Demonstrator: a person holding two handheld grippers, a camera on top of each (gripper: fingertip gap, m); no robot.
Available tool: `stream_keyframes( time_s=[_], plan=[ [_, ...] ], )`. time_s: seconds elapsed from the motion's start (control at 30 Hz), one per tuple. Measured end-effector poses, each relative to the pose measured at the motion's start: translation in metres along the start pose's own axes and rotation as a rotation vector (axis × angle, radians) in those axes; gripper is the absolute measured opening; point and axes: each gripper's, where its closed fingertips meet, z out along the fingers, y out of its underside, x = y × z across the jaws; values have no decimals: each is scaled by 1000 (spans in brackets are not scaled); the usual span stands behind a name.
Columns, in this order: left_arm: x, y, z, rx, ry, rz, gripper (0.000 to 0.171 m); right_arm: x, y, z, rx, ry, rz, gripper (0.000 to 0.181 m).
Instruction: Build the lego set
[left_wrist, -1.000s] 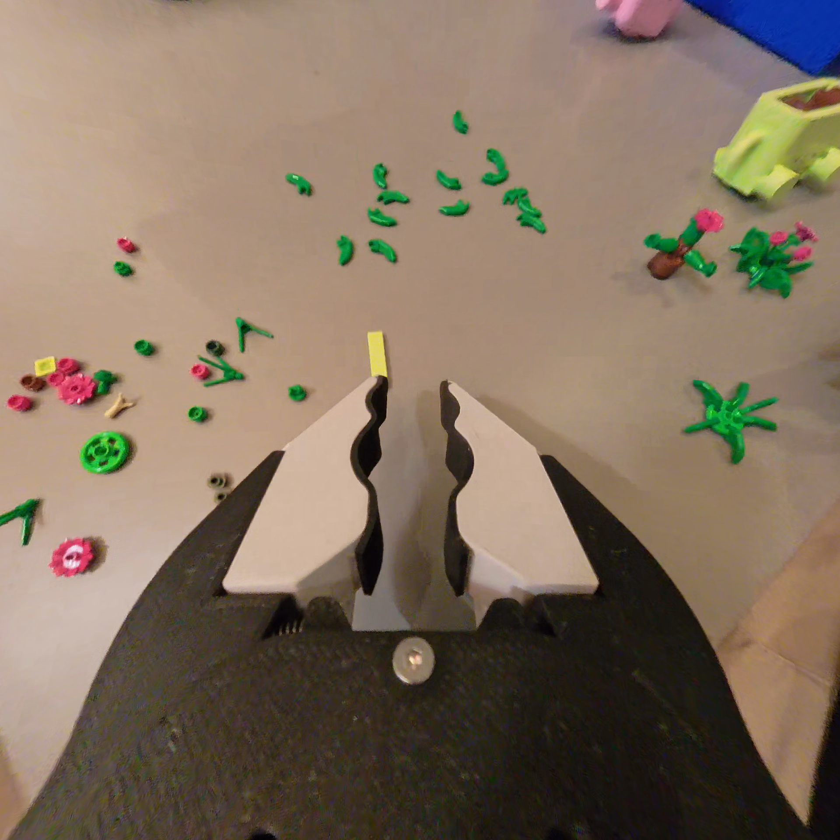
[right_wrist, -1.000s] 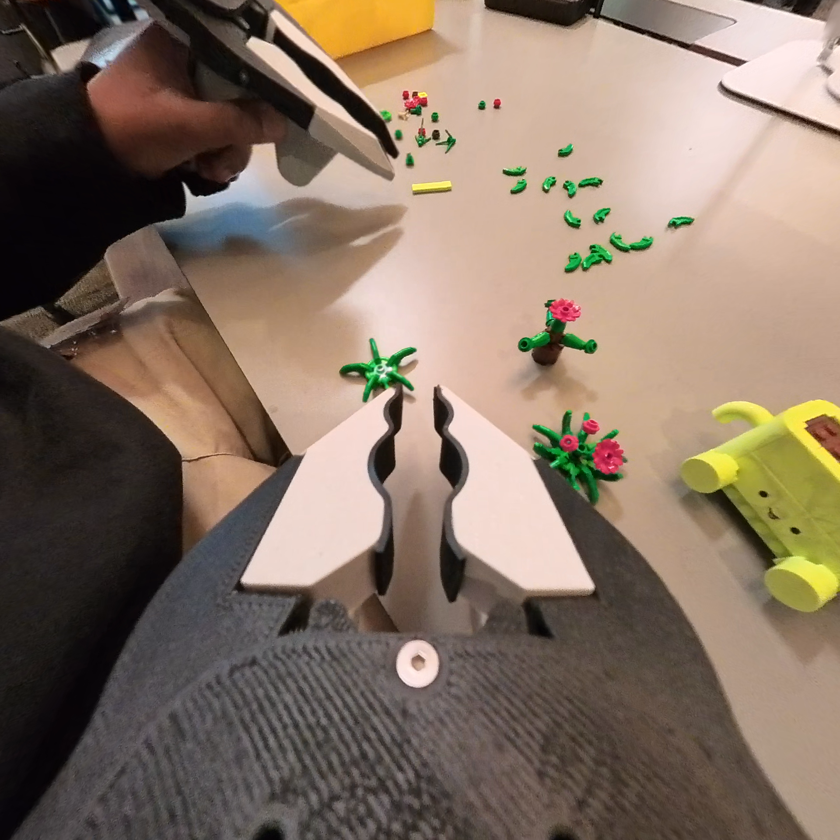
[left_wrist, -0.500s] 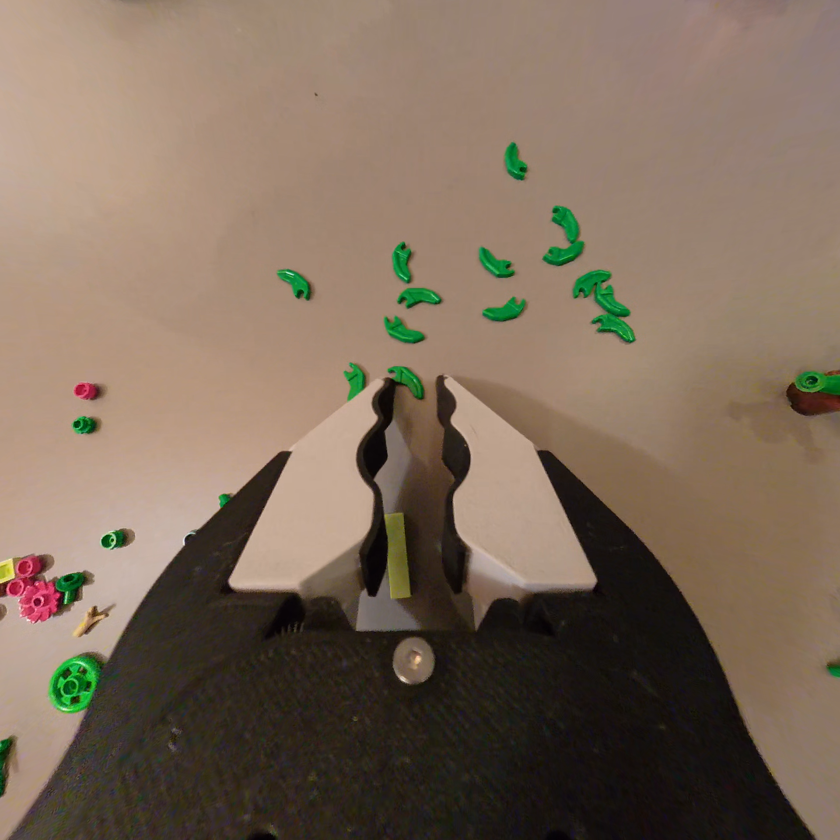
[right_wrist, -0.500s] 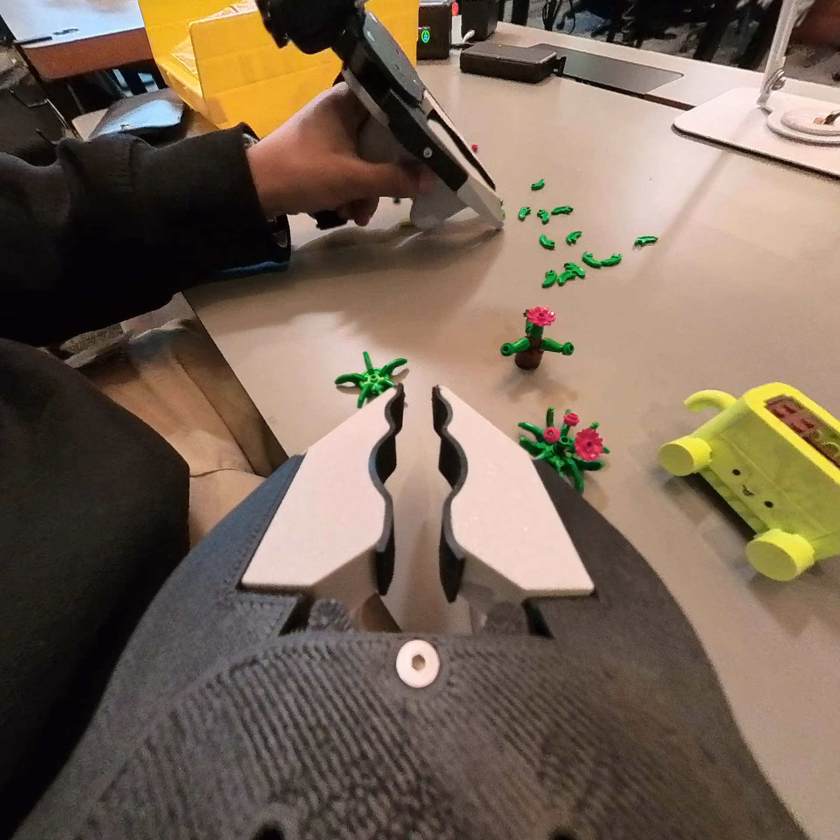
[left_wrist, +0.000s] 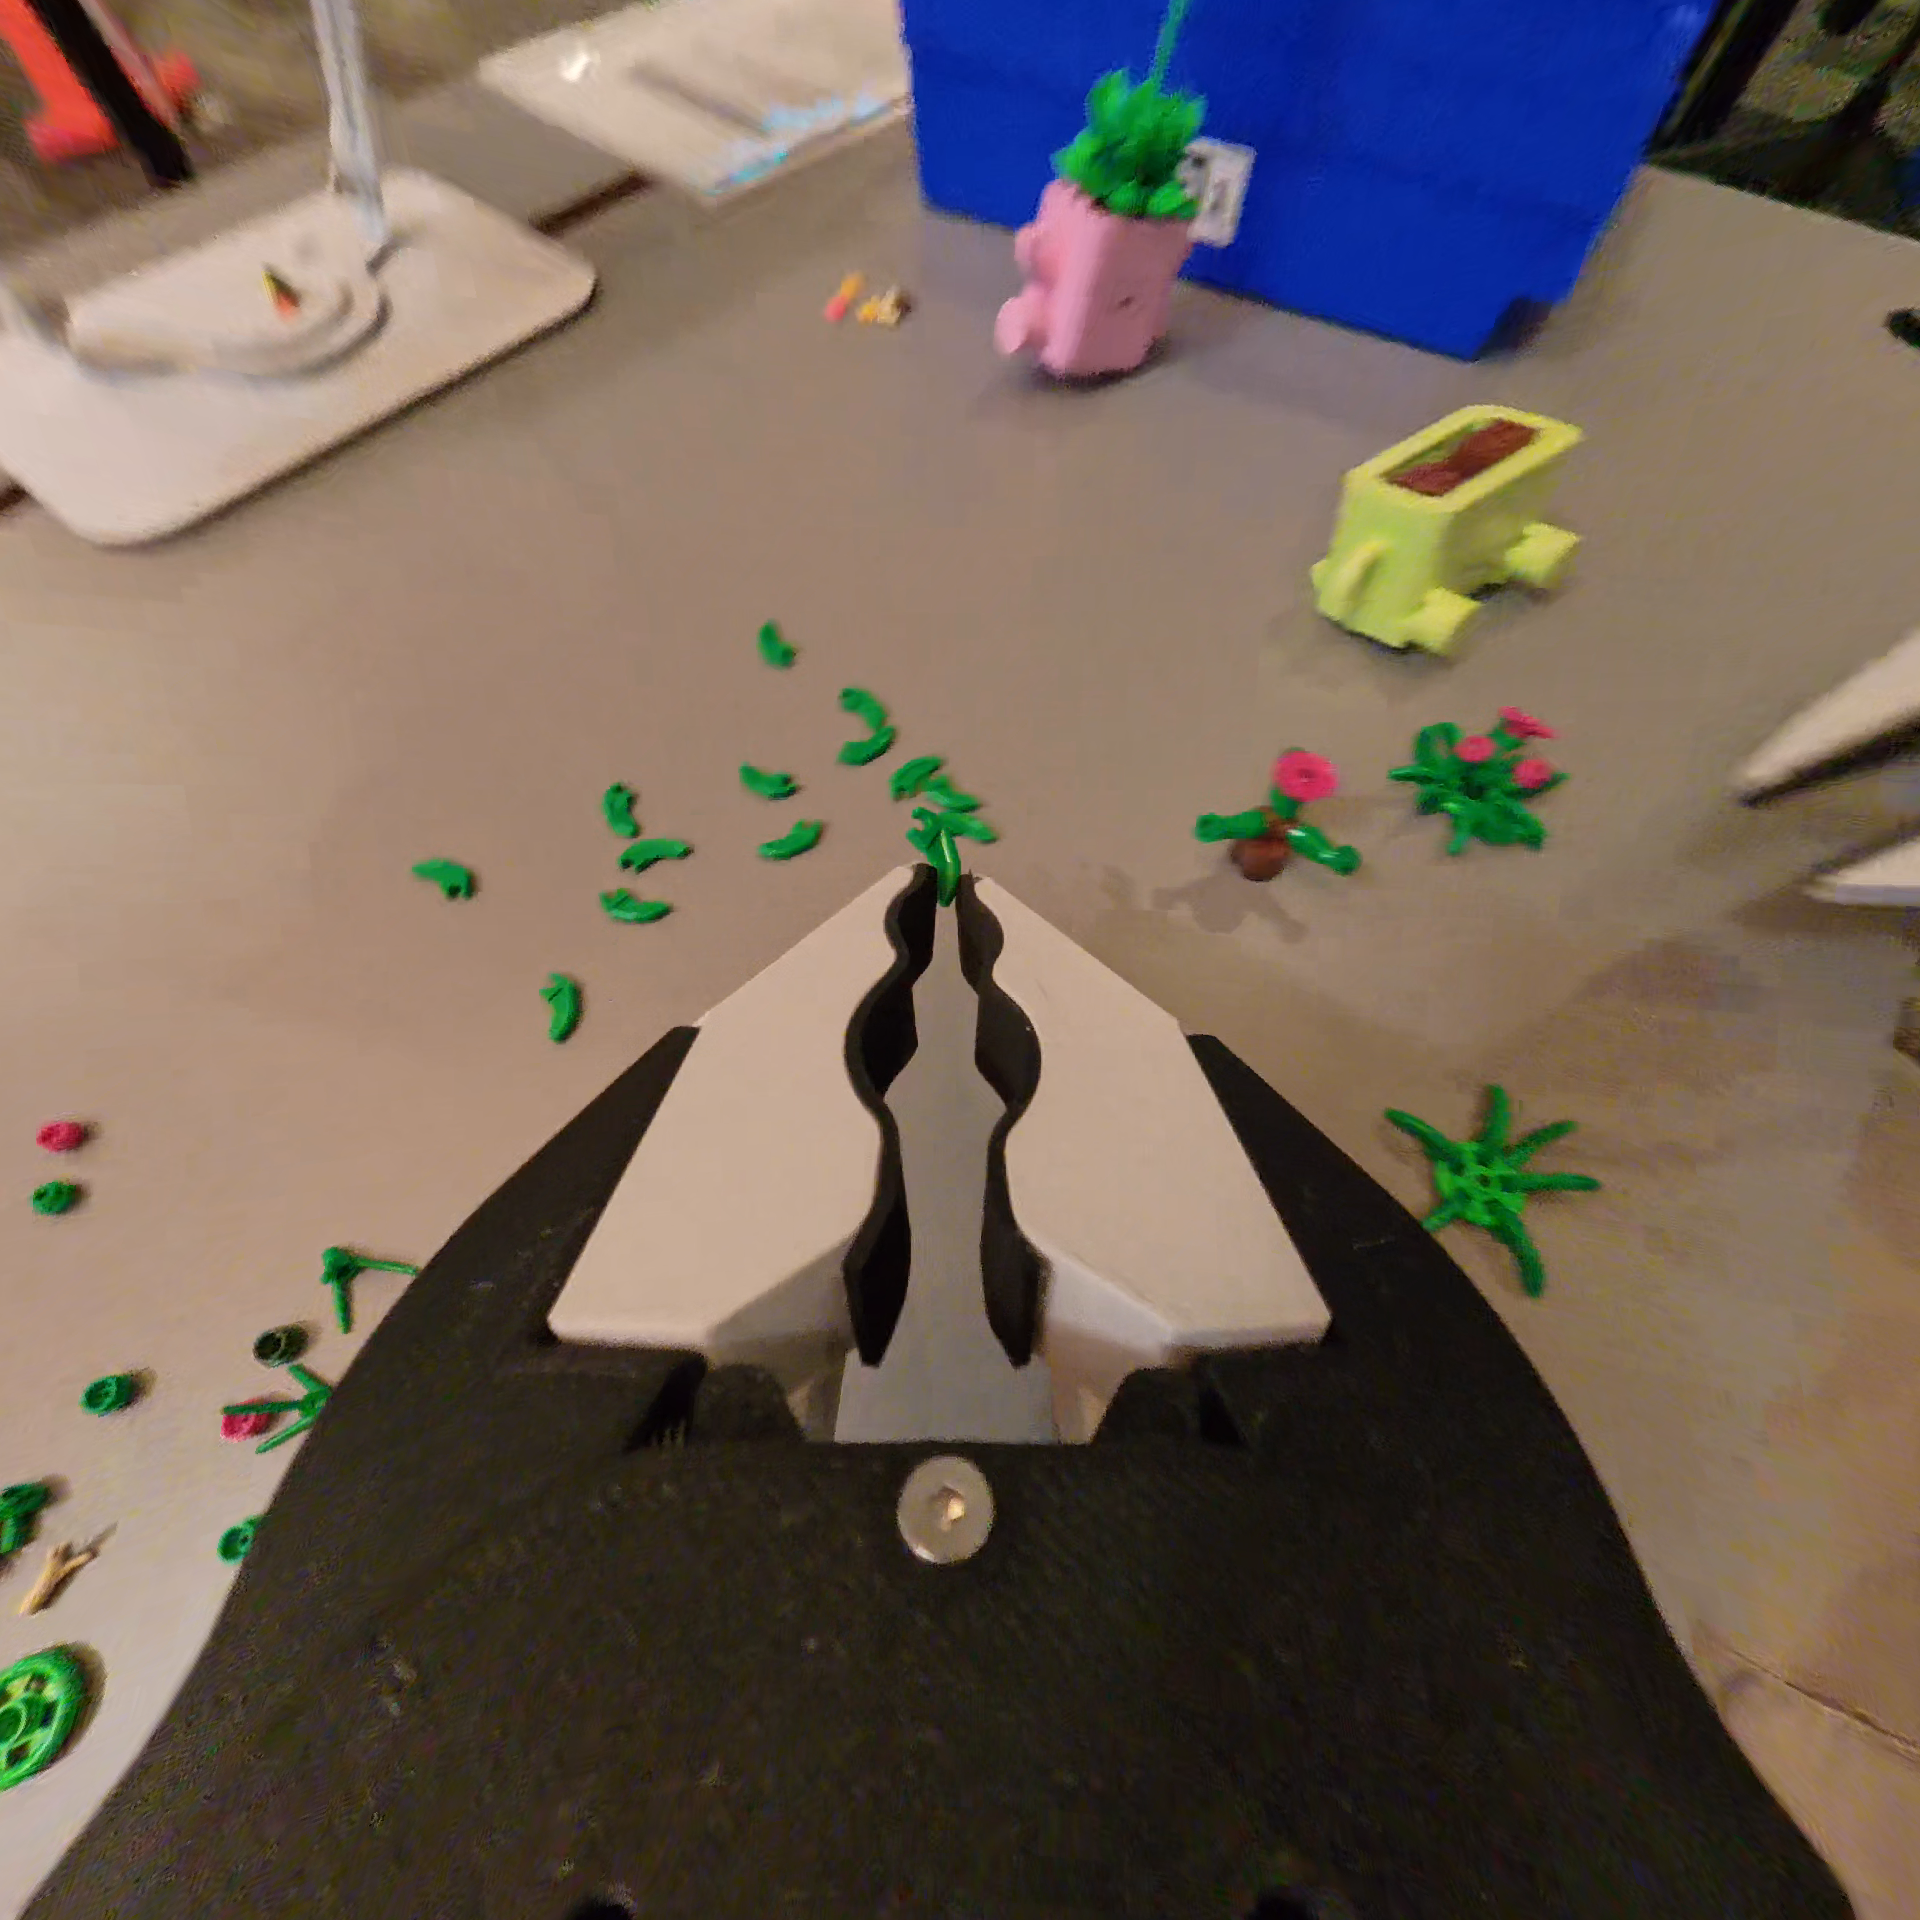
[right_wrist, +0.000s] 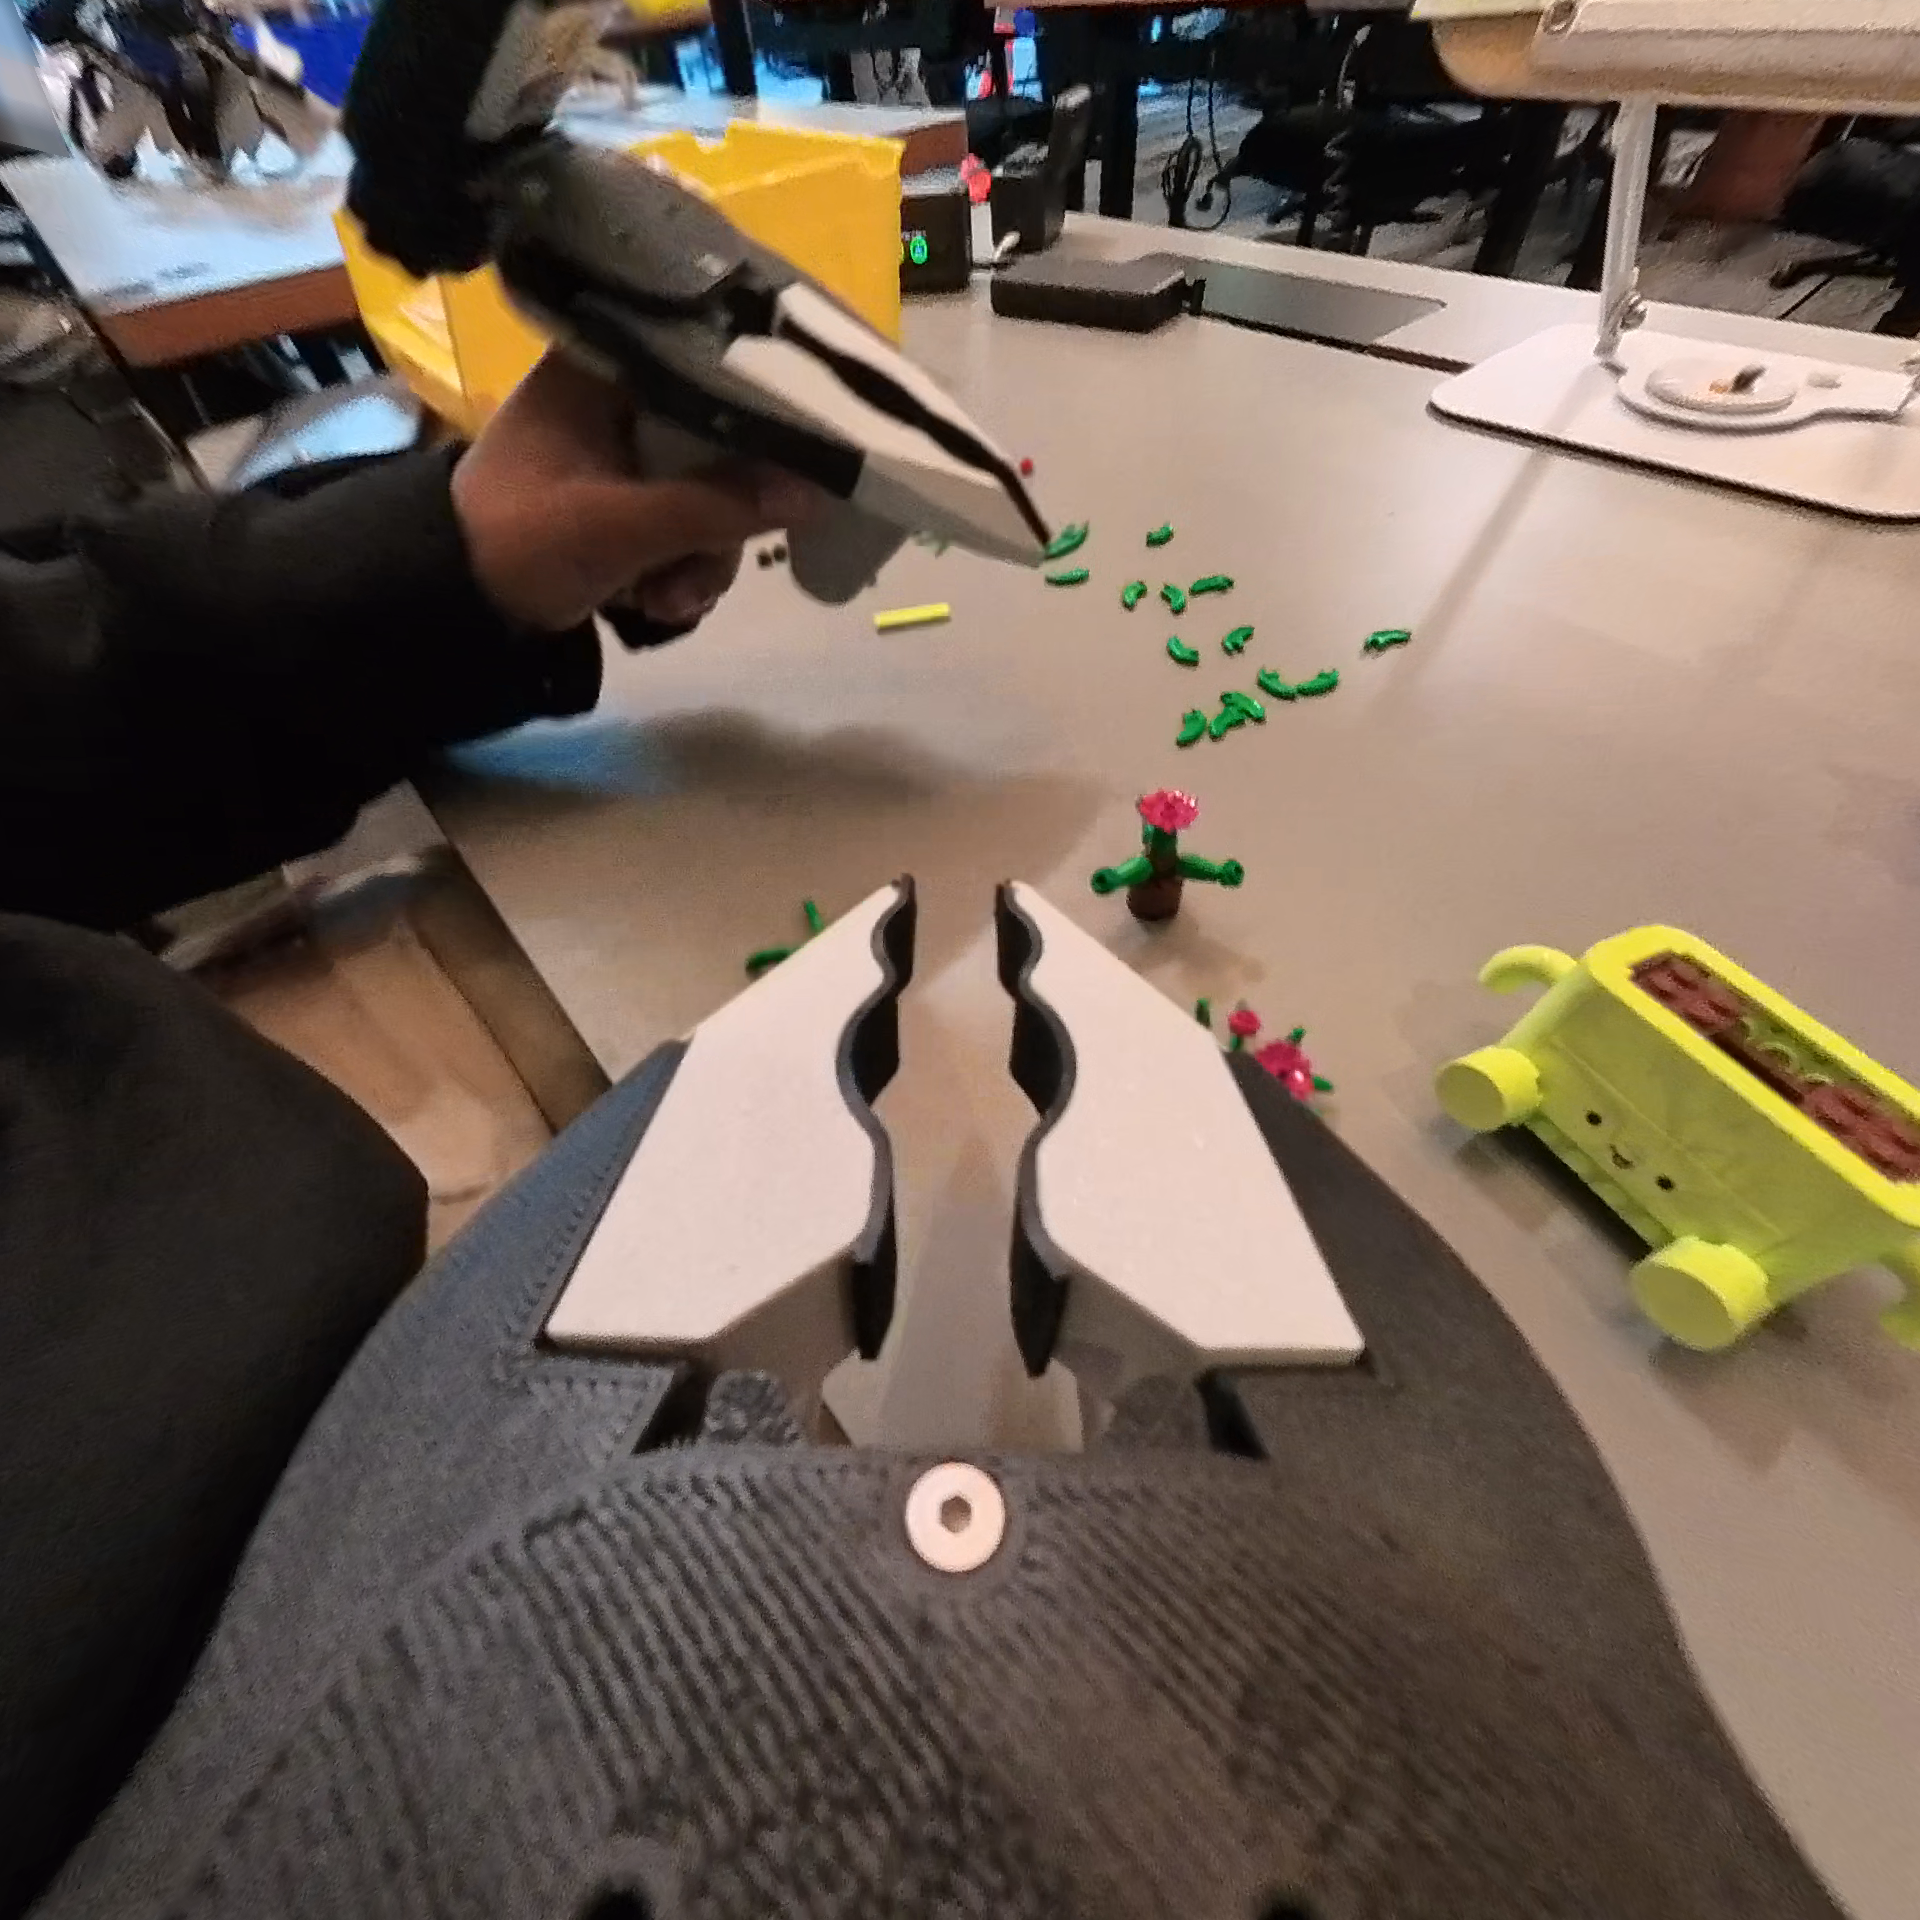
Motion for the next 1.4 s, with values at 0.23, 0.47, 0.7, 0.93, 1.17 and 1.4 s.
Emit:
stream_keyframes(
  time_s=[0.23, 0.47, 0.7, 0.93, 1.17, 1.4],
  plan=[
    [82, -19, -30, 171, 77, 159, 0, 6, -41, 21, 200, -60, 305, 35],
    [98, -21, -44, 224, 153, 73, 0, -11, -39, 32, 184, -230, 465, 26],
    [77, 4, -40, 120, 133, -11, 0, 10, -29, 16, 137, -88, 336, 26],
    [91, 31, -45, 61, 168, -19, 0, -8, 1, -6, 25, -35, 96, 25],
    [121, 36, -56, 50, 293, -5, 0, -88, 64, -30, -239, -421, -21, 14],
    [193, 66, -65, -72, 538, -1, 0, -116, 136, -25, -502, -457, -148, 21]
  ],
)
